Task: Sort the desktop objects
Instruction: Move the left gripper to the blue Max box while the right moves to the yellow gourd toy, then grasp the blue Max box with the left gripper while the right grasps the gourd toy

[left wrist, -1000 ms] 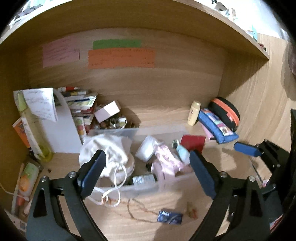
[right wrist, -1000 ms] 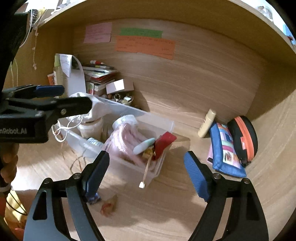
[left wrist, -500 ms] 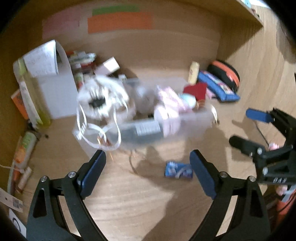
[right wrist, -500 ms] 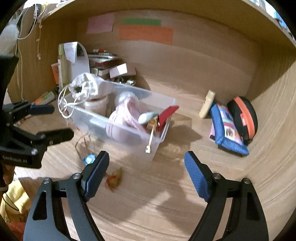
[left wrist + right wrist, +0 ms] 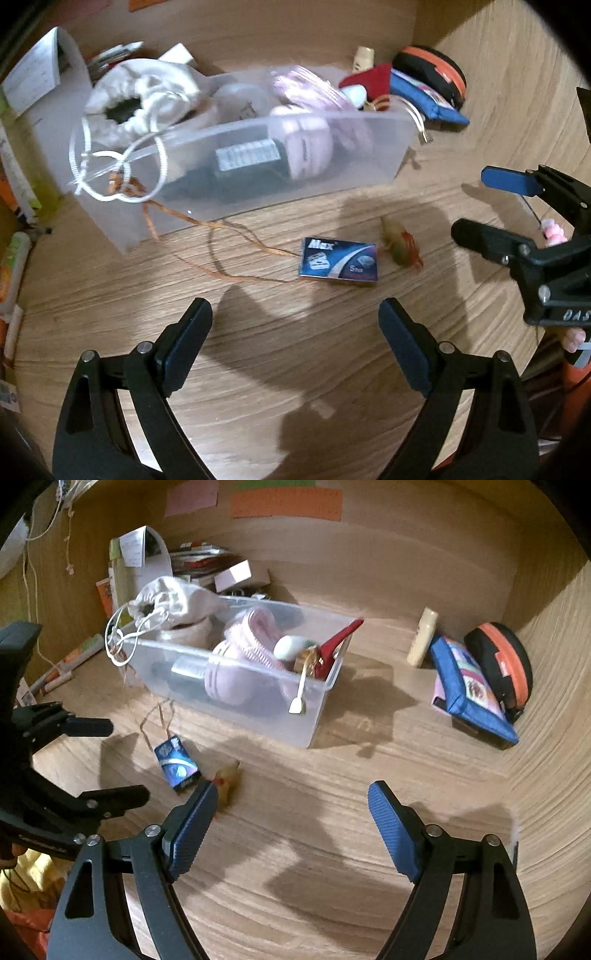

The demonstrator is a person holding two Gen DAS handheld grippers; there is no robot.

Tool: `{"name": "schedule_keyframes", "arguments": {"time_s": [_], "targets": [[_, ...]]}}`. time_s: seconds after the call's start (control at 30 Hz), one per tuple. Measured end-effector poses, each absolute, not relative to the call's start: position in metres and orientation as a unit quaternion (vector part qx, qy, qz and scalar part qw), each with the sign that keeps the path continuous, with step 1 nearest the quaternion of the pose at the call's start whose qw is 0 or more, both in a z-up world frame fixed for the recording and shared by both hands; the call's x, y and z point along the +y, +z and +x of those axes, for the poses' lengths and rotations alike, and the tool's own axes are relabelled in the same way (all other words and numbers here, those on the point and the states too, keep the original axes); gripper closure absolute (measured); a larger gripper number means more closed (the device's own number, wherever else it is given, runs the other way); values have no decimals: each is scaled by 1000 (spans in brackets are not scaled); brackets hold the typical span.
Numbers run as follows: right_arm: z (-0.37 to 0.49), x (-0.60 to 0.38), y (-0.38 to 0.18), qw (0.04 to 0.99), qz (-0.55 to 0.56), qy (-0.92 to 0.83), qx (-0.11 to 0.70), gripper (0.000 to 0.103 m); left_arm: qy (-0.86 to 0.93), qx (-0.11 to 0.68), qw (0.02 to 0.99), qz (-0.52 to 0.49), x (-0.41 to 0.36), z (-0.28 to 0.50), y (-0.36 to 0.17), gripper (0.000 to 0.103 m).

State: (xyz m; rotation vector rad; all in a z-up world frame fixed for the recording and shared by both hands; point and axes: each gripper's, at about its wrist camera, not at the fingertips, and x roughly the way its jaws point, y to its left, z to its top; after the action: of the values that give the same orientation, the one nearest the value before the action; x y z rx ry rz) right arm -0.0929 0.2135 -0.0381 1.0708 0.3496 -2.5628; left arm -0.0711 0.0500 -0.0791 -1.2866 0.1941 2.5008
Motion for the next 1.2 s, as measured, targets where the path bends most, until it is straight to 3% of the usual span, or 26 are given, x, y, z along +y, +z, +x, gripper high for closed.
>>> {"name": "schedule_keyframes", "arguments": {"time_s": [0.2,0.27,0.4,0.63,0.87,1.07,1.13,1.2], "targets": [[-96,210,-55,196,412,-881,124,22,873,82,163,-453,63,-82,-80,13],[-99,211,-59,204,422,-876,116,22,869,86,166,-457,66,-88,-81,30],[-102,209,-64,216,431,-869,110,22,870,88,169,-456,67,-95,-80,35],[-107,189,-68,242,437,-856,134,24,870,62,177,-455,58,-109,-78,54],[-116,167,-68,262,441,-846,143,25,873,34,180,-452,37,-107,-77,55],[-122,151,-70,266,442,-841,160,40,885,15,169,-434,10,-92,-68,55],[-124,146,-72,267,443,-840,162,48,889,13,164,-427,4,-88,-64,55],[-126,144,-72,268,442,-841,158,62,894,10,158,-420,-3,-86,-59,55]]}}
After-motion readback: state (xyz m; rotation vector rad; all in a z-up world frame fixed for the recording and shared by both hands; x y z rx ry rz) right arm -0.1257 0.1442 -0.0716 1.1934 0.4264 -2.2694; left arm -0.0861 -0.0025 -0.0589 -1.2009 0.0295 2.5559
